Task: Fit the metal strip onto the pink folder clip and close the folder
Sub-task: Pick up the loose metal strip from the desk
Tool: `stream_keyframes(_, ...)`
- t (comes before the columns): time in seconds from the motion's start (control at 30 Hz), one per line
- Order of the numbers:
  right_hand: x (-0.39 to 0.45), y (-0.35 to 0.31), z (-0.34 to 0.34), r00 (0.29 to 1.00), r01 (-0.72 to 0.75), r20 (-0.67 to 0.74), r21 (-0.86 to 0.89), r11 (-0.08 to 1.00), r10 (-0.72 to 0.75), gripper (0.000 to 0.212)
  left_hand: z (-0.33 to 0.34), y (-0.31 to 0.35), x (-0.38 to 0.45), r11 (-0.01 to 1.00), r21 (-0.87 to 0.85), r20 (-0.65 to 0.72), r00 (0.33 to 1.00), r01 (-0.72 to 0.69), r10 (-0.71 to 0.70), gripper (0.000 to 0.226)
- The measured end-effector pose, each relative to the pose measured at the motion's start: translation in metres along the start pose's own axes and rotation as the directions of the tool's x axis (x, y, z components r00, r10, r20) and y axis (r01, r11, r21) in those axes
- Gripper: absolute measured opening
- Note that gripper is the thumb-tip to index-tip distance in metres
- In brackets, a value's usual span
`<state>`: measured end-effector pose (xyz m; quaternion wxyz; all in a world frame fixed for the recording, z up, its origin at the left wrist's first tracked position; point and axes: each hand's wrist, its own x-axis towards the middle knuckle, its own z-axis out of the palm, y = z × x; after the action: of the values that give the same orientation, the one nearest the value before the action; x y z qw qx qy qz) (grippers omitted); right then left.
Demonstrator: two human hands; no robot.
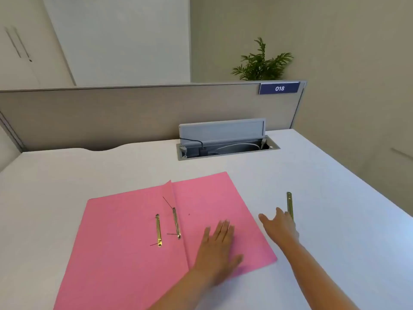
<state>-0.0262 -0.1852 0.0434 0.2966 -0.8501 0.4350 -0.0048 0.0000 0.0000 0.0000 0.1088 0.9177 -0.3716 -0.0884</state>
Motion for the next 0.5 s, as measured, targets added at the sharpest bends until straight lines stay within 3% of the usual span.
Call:
stream_keyframes(0.1, 0.015, 0.015, -0.01, 0.993, -0.085, -0.08, 0.035, 0.996, 0.088, 0.058, 0.003, 0.001, -0.005, 1.0, 0.024, -0.044, 0.999, -0.01, 0.012, 0.077)
stream_keyframes(0.17, 0.023, 0.023, -0.015, 0.989, -0.123, -0.075, 0.052, 0.991, 0.127, 0.05, 0.006, 0.003, -0.01, 0.989, 0.15, 0.008, 1.0, -0.016, 0.015, 0.069)
stream_keyframes(0.27, 0.033, 0.031, -0.02, 0.985, -0.148, -0.082, 0.048, 0.988, 0.151, 0.044, 0.012, 0.004, -0.008, 0.984, 0.176, -0.014, 1.0, -0.009, 0.012, 0.066)
stream_keyframes(0.37, 0.047, 0.033, -0.025, 0.987, -0.129, -0.107, -0.041, 0.991, 0.124, 0.042, 0.021, -0.002, -0.003, 0.997, 0.073, -0.053, 0.998, -0.022, 0.026, 0.076)
stream_keyframes(0.5, 0.061, 0.023, -0.031, 0.996, -0.044, -0.087, -0.216, 0.975, 0.026, 0.038, 0.032, -0.009, 0.005, 0.998, 0.05, -0.001, 0.999, -0.039, 0.039, 0.076)
